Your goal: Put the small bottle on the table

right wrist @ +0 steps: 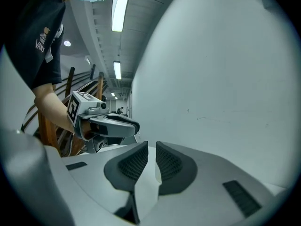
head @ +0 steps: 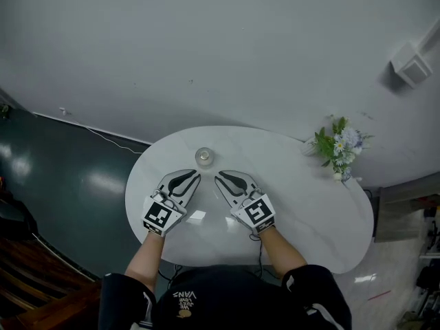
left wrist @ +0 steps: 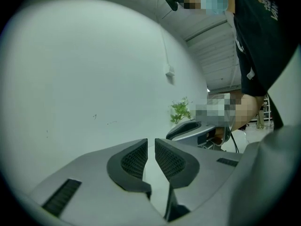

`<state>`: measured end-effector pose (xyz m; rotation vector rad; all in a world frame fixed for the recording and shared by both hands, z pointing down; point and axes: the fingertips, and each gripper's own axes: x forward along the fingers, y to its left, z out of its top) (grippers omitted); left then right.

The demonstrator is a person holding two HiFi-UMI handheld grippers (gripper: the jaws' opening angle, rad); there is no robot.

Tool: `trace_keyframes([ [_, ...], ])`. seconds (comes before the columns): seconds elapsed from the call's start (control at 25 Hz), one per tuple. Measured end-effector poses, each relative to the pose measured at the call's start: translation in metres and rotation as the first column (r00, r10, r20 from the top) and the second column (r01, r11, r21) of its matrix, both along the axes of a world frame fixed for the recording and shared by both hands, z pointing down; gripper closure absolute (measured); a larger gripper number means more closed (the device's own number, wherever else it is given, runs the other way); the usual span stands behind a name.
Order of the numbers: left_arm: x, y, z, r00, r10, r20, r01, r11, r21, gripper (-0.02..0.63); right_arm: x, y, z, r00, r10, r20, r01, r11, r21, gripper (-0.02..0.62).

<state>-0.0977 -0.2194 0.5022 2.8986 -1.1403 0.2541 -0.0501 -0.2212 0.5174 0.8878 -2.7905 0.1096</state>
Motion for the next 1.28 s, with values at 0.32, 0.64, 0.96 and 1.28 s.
trace_keyframes([
  [0.32,-0.002,0.032,-0.020,0.999,-0.054,0.010,0.054,0.998,0.022,0.568,0.011,0.028,-0.034,0.999,-0.002,0.036,0.000,0.999,0.054,0.531],
  [0.64,0.001,0.064,-0.033,0.997,-0.075,0.019,0.074,0.997,0.027,0.578,0.018,0.059,-0.050,1.000,-0.013,0.028,0.011,0.999,0.053,0.532],
  [0.96,0.000,0.096,-0.038,0.995,-0.103,0.006,0.103,0.994,0.026,0.583,0.022,0.090,-0.054,0.998,-0.018,0.066,0.017,1.000,0.020,0.538],
  [1.28,-0.003,0.124,-0.037,0.984,-0.177,-0.018,0.177,0.984,0.005,0.584,0.035,0.113,-0.067,0.995,-0.026,0.098,0.021,0.998,0.052,0.540],
])
